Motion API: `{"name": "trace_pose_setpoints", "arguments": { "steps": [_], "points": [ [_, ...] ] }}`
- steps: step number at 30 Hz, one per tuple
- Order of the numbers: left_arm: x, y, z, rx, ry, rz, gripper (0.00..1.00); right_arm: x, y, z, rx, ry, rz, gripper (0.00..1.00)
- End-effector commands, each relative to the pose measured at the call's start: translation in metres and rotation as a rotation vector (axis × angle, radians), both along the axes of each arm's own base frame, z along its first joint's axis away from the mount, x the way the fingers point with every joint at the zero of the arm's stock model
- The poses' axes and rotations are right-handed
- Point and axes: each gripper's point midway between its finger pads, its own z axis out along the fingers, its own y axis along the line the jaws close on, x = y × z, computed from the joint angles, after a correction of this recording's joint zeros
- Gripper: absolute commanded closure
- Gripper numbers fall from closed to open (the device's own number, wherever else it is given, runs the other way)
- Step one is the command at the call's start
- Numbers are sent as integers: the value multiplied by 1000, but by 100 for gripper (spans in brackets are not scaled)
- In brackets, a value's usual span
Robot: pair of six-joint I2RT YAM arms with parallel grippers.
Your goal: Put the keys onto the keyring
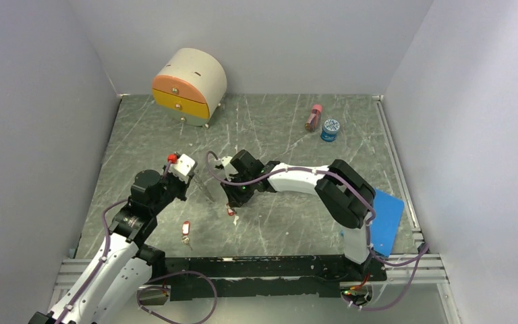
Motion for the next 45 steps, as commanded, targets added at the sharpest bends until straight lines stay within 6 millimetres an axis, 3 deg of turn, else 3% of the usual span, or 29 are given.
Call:
{"name": "trace_pose_setpoints", "arguments": {
  "steps": [1,6,13,25,29,40,45],
  "points": [
    [5,0,32,-14,-89,-2,98,8,21,24,117,66,-61,64],
    [5,0,32,-13,-89,-1,97,11,23,29,185,205,-165,66],
    [5,-1,32,-13,-85,-5,98,21,11,25,177,331,-329,70],
    [4,-1,33,-12,-88,-12,98,2,16,6,152,510,-345,68],
    [4,-2,32,-12,-85,-17,97,7,19,3,170,518,-358,69],
    [3,-3,33,-11,-88,-24,98,18,15,3,154,477,-342,99],
    [3,-5,33,-13,-88,-35,98,28,11,22,180,391,-265,100]
  ]
}}
